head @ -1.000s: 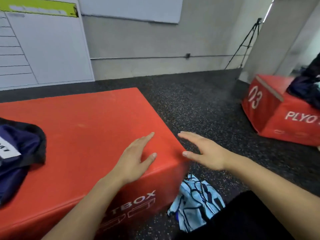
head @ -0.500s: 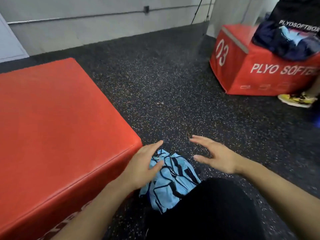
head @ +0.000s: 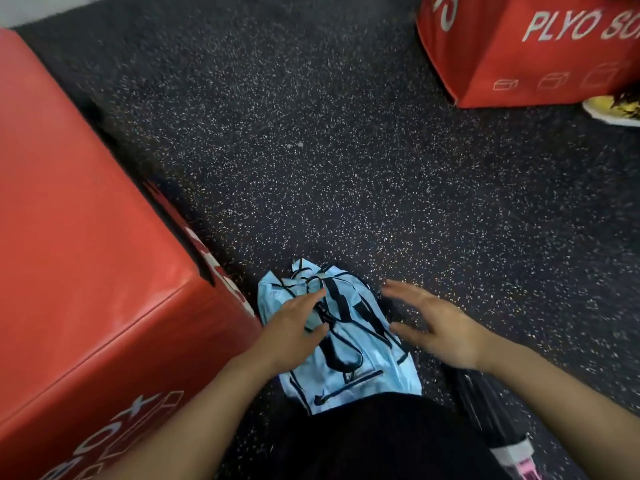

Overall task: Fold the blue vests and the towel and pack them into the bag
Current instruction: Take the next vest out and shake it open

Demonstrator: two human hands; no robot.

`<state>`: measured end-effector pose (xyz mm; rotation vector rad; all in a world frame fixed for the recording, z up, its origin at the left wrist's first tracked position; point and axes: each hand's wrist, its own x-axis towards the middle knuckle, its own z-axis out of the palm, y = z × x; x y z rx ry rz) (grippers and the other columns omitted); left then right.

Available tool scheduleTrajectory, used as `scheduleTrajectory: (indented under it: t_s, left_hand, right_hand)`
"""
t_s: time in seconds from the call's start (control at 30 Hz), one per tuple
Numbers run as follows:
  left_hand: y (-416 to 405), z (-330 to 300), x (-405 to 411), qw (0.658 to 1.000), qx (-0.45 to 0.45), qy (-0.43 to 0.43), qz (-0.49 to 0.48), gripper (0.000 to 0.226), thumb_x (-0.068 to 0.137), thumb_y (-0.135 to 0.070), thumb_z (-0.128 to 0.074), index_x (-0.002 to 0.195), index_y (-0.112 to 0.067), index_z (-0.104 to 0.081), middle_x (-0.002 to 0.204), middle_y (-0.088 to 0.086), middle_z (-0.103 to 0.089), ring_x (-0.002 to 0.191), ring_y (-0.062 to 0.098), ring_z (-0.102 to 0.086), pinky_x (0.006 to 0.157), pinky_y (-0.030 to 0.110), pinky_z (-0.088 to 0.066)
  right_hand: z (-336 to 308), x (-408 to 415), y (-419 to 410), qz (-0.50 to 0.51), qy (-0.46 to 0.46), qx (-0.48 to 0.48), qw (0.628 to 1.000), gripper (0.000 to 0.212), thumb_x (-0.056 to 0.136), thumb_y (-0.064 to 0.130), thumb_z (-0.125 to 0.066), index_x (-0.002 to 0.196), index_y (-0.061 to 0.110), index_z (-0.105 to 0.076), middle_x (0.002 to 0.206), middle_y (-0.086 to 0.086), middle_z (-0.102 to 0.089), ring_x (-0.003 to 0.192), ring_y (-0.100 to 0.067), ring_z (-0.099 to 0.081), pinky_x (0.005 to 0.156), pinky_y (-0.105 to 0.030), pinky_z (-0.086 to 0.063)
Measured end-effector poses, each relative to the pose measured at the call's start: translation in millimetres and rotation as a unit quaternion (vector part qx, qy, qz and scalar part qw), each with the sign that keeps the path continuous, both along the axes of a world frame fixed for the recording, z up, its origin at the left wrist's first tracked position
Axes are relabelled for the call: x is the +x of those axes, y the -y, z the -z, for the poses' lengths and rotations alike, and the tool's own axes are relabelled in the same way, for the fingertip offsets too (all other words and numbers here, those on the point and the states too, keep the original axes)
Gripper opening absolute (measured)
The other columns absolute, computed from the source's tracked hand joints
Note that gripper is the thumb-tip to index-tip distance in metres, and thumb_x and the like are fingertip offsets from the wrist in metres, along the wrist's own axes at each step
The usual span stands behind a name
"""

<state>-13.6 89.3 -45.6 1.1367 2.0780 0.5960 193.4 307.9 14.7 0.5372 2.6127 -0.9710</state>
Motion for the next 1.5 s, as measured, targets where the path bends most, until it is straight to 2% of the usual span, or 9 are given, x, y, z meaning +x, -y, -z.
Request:
scheduleTrajectory:
  t_s: [0.27, 0.4, 0.53, 0.7, 0.77, 0.9, 1.17, 1.37, 1.5]
  left_hand:
    - [-7, 83, -1, 0.993, -0.11, 0.033, -0.014, 0.065, 0.102, -0.045, -0.052, 0.159, -0.033, -0.024, 0.165, -0.004, -0.024, 0.151, 0.019, -0.023, 0.122, 0.037, -0.025]
    - [-13, 108, -7, 0.986, -0.153, 0.052, -0.049, 0.062, 0.101, -0.047, -0.053, 0.157, -0.04, -0.026, 0.166, 0.005, -0.021, 0.15, 0.024, -0.026, 0.119, 0.035, -0.031]
    - [-26, 117, -11, 0.978, -0.188, 0.063, -0.07, 0.06, 0.101, -0.05, -0.05, 0.156, -0.046, -0.024, 0.167, 0.012, -0.01, 0.146, 0.03, -0.035, 0.116, 0.036, -0.037]
    - [-45, 123, -9, 0.983, -0.18, 0.024, -0.04, 0.059, 0.102, -0.058, -0.043, 0.154, -0.055, -0.016, 0.167, 0.013, -0.011, 0.154, 0.031, -0.012, 0.122, 0.048, -0.027]
    - [-53, 125, -7, 0.983, -0.181, 0.009, -0.026, 0.055, 0.103, -0.056, -0.04, 0.155, -0.051, -0.02, 0.166, 0.009, -0.015, 0.154, 0.029, -0.012, 0.121, 0.05, -0.028]
    - [-57, 126, -11, 0.988, -0.146, 0.002, -0.042, 0.048, 0.107, -0.039, -0.041, 0.154, -0.03, -0.038, 0.16, -0.001, -0.029, 0.15, 0.021, -0.024, 0.119, 0.042, -0.031]
    - [-48, 60, -28, 0.994, -0.02, 0.034, -0.105, 0.043, 0.108, -0.03, -0.044, 0.151, -0.028, -0.045, 0.161, -0.012, -0.028, 0.148, 0.007, -0.024, 0.118, 0.02, -0.018]
    - [-52, -32, -32, 0.993, 0.087, -0.006, -0.083, 0.041, 0.108, -0.03, -0.045, 0.148, -0.031, -0.047, 0.147, -0.028, -0.029, 0.125, -0.027, -0.021, 0.109, 0.007, -0.02]
    - [-47, -93, -30, 0.989, 0.131, -0.05, -0.055, 0.043, 0.108, -0.036, -0.043, 0.15, -0.029, -0.046, 0.157, -0.021, -0.029, 0.137, -0.011, -0.027, 0.11, 0.014, -0.024]
  right_hand:
    - [46, 8, -6, 0.003, 0.013, -0.018, 1.0, 0.062, 0.099, 0.055, -0.051, 0.155, 0.047, -0.025, 0.164, 0.029, -0.013, 0.149, 0.008, -0.017, 0.121, -0.022, -0.013]
    - [62, 8, -6, -0.006, 0.019, -0.023, 1.0, 0.061, 0.098, 0.063, -0.045, 0.153, 0.056, -0.021, 0.161, 0.037, -0.009, 0.142, 0.022, -0.01, 0.12, -0.02, -0.015]
    - [73, 5, -10, 0.002, 0.006, -0.047, 0.999, 0.064, 0.093, 0.074, -0.036, 0.152, 0.055, -0.023, 0.161, 0.036, -0.012, 0.146, 0.015, -0.018, 0.123, -0.026, -0.022]
    - [84, -3, -13, 0.005, 0.013, -0.063, 0.998, 0.066, 0.091, 0.071, -0.039, 0.154, 0.051, -0.027, 0.16, 0.038, -0.013, 0.146, 0.013, -0.02, 0.124, -0.028, -0.025]
    - [89, -5, -13, 0.002, 0.013, -0.064, 0.998, 0.064, 0.092, 0.069, -0.04, 0.153, 0.052, -0.027, 0.16, 0.038, -0.013, 0.147, 0.013, -0.02, 0.124, -0.029, -0.024]
    - [94, -5, -15, -0.004, 0.009, -0.061, 0.998, 0.064, 0.093, 0.069, -0.039, 0.153, 0.052, -0.026, 0.161, 0.036, -0.013, 0.147, 0.013, -0.017, 0.125, -0.03, -0.024]
    - [75, -1, -17, -0.007, 0.004, -0.04, 0.999, 0.063, 0.095, 0.069, -0.039, 0.154, 0.053, -0.023, 0.162, 0.035, -0.011, 0.147, 0.012, -0.018, 0.125, -0.03, -0.023]
    - [22, -9, -8, -0.014, -0.017, -0.006, 1.0, 0.063, 0.098, 0.055, -0.051, 0.155, 0.05, -0.025, 0.163, 0.034, -0.009, 0.148, 0.013, -0.016, 0.125, -0.025, -0.02]
    - [-30, -13, -3, -0.019, -0.045, 0.034, 0.998, 0.063, 0.098, 0.057, -0.05, 0.155, 0.051, -0.023, 0.161, 0.039, -0.005, 0.148, 0.012, -0.016, 0.126, -0.031, -0.022]
